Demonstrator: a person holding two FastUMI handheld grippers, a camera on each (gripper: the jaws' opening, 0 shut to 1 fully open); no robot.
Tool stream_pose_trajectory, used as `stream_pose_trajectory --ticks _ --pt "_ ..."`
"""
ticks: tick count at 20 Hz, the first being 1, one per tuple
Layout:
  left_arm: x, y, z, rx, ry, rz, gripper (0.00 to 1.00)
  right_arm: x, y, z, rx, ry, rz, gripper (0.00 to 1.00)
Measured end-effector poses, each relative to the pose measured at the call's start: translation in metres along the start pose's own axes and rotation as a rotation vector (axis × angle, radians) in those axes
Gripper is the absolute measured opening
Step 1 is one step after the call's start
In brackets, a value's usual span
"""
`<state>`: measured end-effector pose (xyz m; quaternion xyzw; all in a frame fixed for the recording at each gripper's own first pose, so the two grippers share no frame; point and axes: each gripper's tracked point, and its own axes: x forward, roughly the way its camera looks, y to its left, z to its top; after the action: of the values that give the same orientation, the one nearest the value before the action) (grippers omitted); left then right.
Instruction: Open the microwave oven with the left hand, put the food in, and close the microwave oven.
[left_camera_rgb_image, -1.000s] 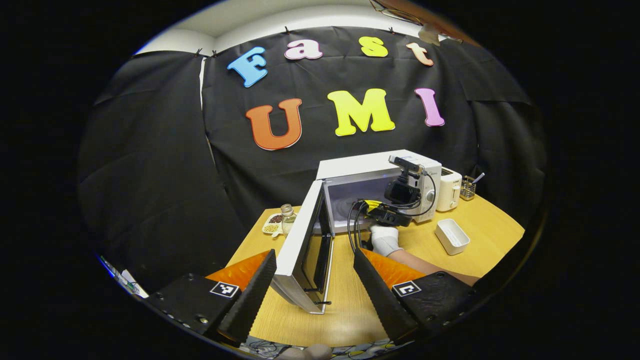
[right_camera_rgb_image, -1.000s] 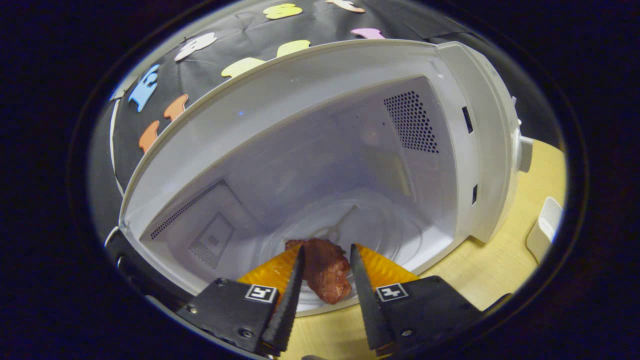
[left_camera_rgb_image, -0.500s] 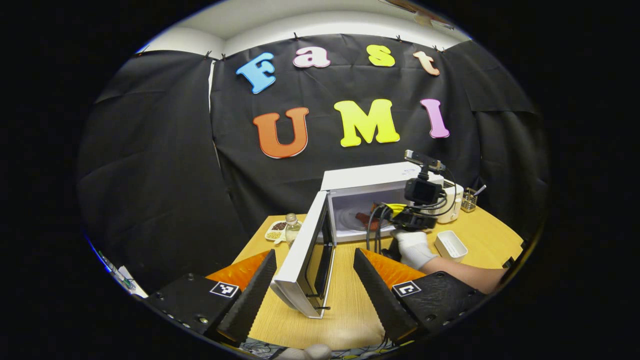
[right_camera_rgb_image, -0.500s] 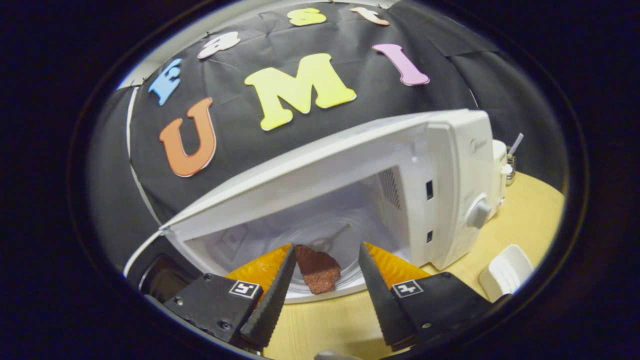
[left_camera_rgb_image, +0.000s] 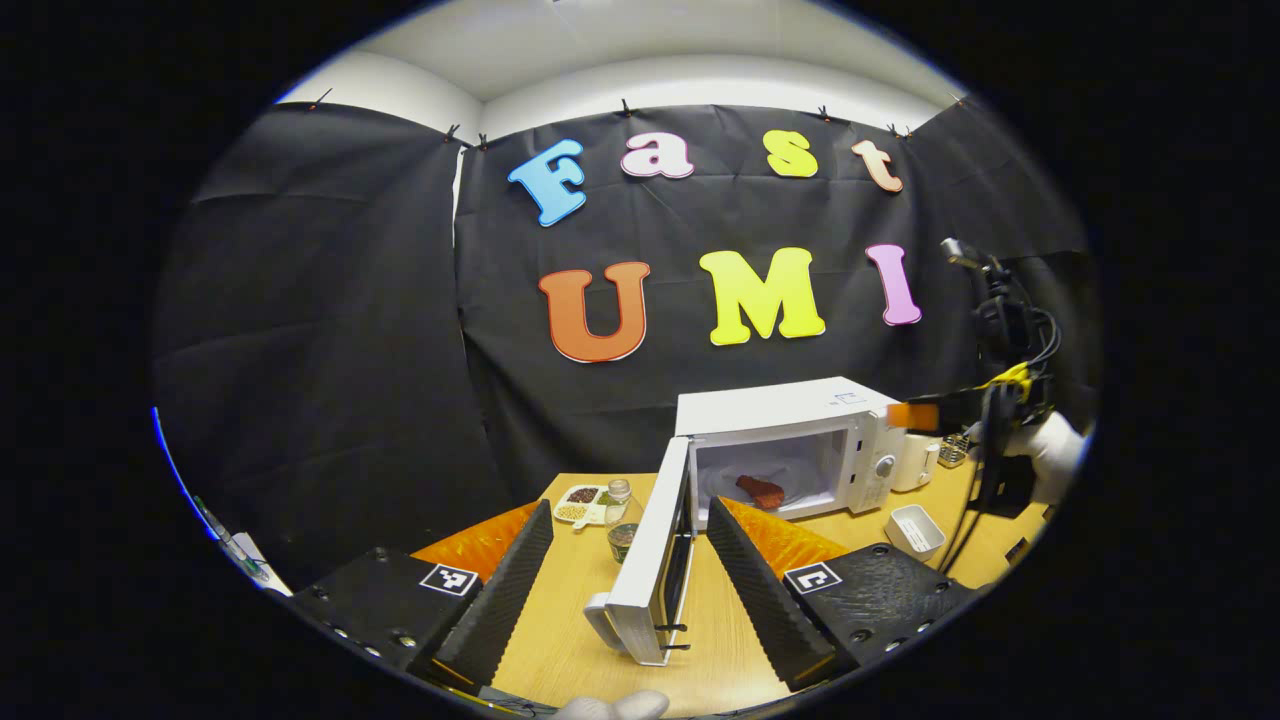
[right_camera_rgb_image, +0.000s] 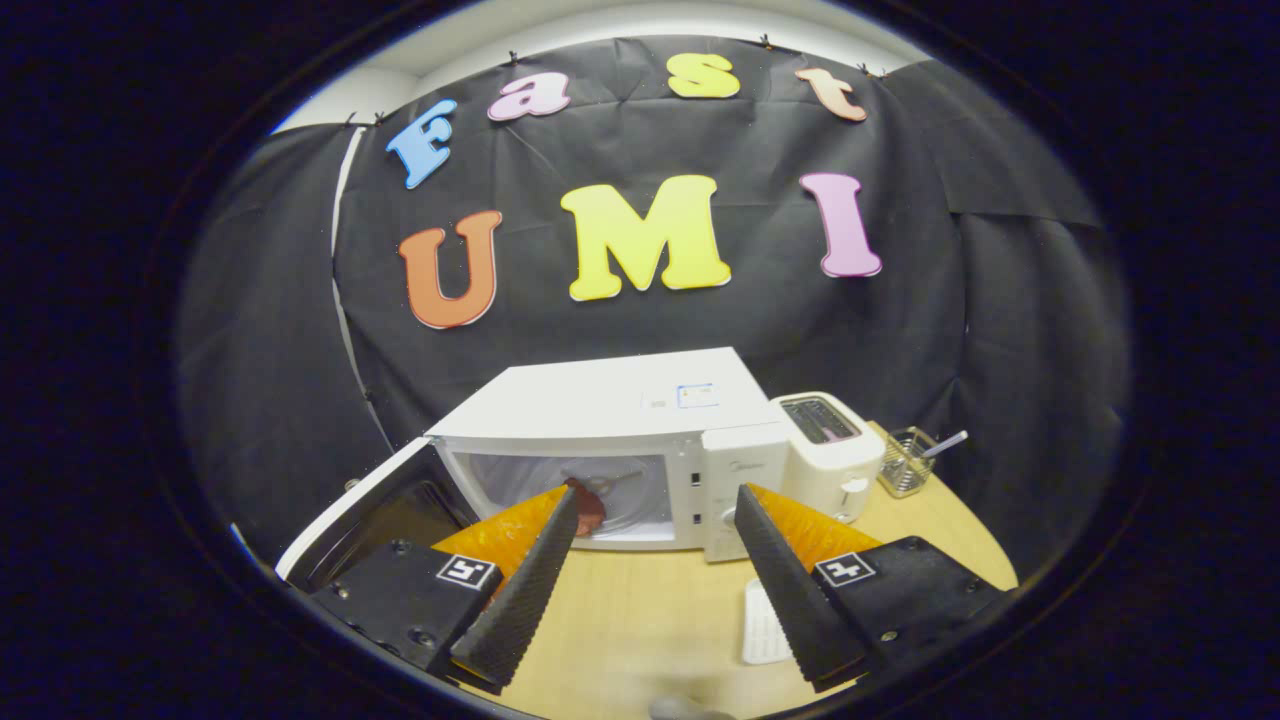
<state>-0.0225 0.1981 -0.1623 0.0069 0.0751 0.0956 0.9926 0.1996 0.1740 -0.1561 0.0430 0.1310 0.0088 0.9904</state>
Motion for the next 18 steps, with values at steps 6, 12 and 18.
stream_pose_trajectory --ticks 6,12,18 --pt "0.007 0.017 -0.008 -0.018 0.001 0.003 0.94 -0.078 -0.068 0.011 -0.045 -0.001 -0.072 1.00" --pt "0.005 0.016 -0.001 -0.020 -0.044 0.011 0.17 -0.116 -0.120 0.024 0.035 -0.008 -0.151 1.00" --pt "0.023 0.039 -0.032 -0.024 -0.014 0.071 0.09 -0.133 -0.141 0.033 0.025 0.000 -0.182 1.00"
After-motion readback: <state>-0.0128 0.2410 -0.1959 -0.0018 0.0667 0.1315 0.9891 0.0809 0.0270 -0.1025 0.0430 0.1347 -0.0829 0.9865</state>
